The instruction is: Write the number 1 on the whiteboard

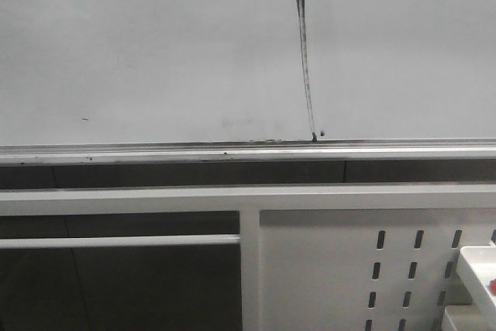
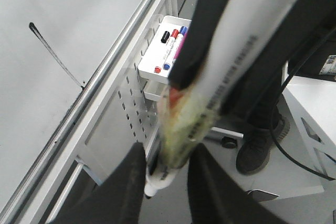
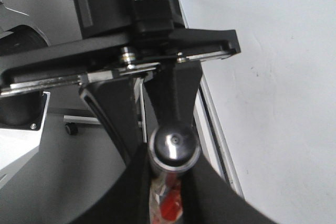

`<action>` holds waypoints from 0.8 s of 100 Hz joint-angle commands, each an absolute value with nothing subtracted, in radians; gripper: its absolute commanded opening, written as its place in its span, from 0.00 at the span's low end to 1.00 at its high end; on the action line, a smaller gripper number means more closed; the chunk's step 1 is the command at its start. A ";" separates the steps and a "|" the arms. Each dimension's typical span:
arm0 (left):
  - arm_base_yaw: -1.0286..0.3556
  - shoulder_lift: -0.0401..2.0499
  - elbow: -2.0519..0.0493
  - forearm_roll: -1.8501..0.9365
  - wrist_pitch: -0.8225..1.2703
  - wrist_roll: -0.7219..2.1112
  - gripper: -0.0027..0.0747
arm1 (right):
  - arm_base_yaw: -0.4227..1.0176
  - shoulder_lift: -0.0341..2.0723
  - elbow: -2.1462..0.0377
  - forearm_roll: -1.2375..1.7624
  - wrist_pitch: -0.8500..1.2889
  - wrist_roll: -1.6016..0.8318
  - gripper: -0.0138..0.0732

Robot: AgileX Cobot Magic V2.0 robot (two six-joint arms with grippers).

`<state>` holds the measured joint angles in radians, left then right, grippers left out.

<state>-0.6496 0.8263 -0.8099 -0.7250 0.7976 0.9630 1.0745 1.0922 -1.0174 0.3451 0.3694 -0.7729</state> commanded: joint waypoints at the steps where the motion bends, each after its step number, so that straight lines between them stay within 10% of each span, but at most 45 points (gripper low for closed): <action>1: -0.648 0.823 -0.840 -0.780 0.732 0.962 0.12 | 1.076 1.073 -1.049 0.350 0.305 -0.773 0.07; 10: -0.648 0.823 -0.840 -0.807 0.712 0.962 0.01 | 1.076 1.073 -1.049 0.350 0.305 -0.773 0.07; 80: -0.648 0.823 -0.840 -0.838 0.699 0.962 0.01 | 1.074 1.073 -1.049 0.350 0.272 -0.773 0.10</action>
